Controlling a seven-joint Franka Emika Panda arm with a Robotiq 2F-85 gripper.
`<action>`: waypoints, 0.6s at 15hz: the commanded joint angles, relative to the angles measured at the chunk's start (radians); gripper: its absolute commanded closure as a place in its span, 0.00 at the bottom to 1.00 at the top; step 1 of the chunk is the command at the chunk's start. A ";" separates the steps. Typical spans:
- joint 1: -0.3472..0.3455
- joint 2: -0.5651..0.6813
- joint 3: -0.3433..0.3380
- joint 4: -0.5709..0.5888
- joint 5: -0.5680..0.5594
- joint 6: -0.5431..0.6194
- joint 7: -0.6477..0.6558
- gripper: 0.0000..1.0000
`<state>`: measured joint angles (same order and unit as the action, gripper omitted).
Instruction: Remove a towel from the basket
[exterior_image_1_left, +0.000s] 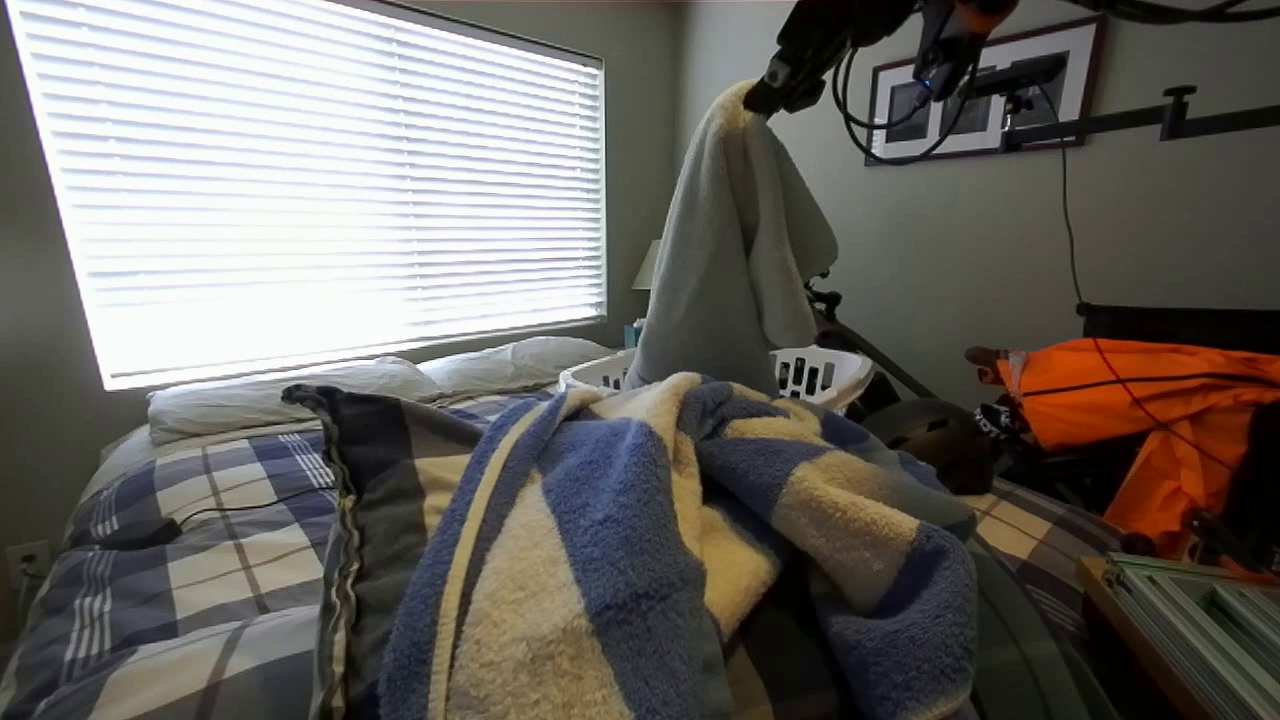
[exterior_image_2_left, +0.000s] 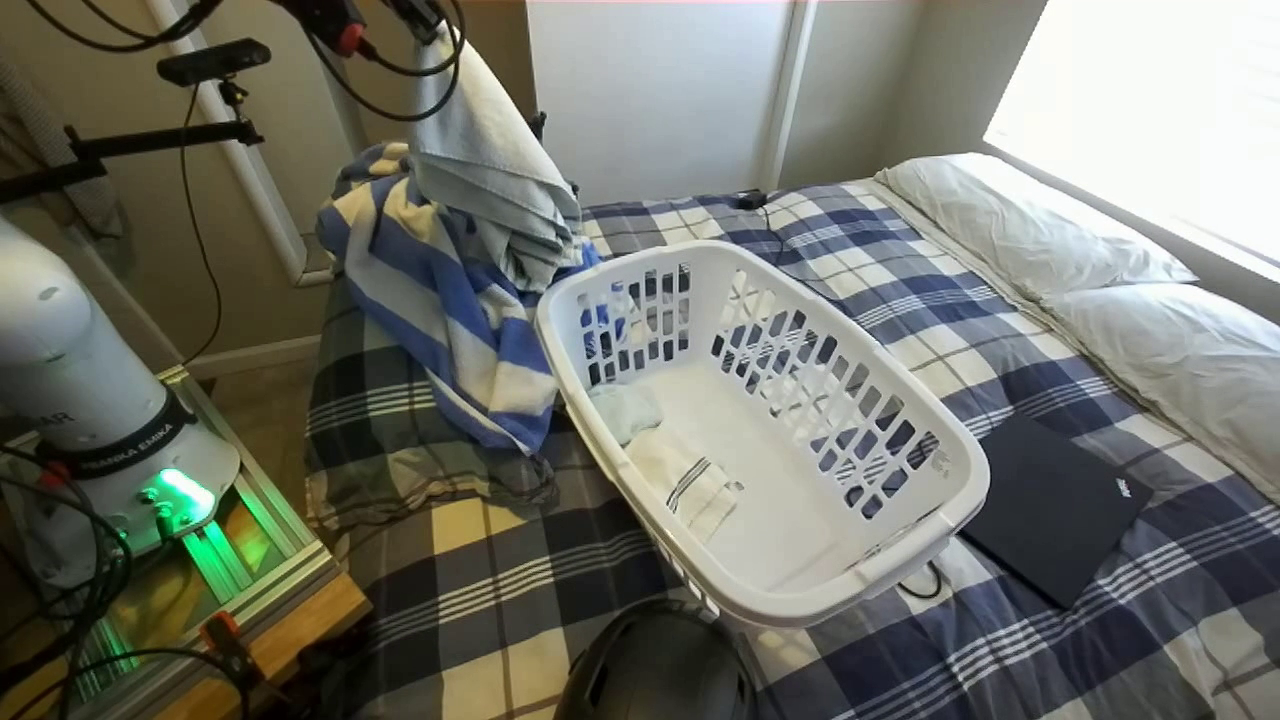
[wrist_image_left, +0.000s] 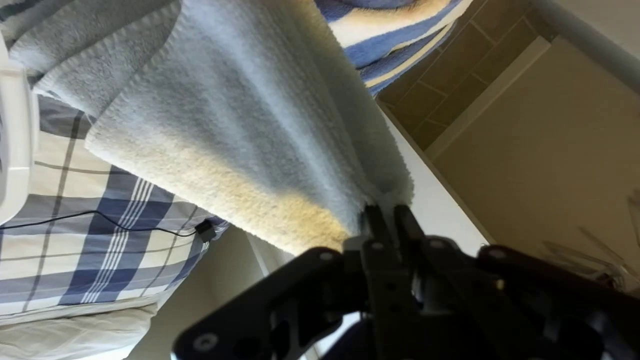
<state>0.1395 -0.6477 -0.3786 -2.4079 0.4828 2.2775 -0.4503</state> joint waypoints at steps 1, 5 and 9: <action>0.080 0.103 -0.002 0.083 0.084 0.032 -0.089 0.98; 0.177 0.250 -0.005 0.186 0.196 0.117 -0.261 0.98; 0.194 0.370 0.047 0.265 0.417 0.089 -0.414 0.98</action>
<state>0.3321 -0.3752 -0.3661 -2.2315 0.7452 2.3995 -0.7540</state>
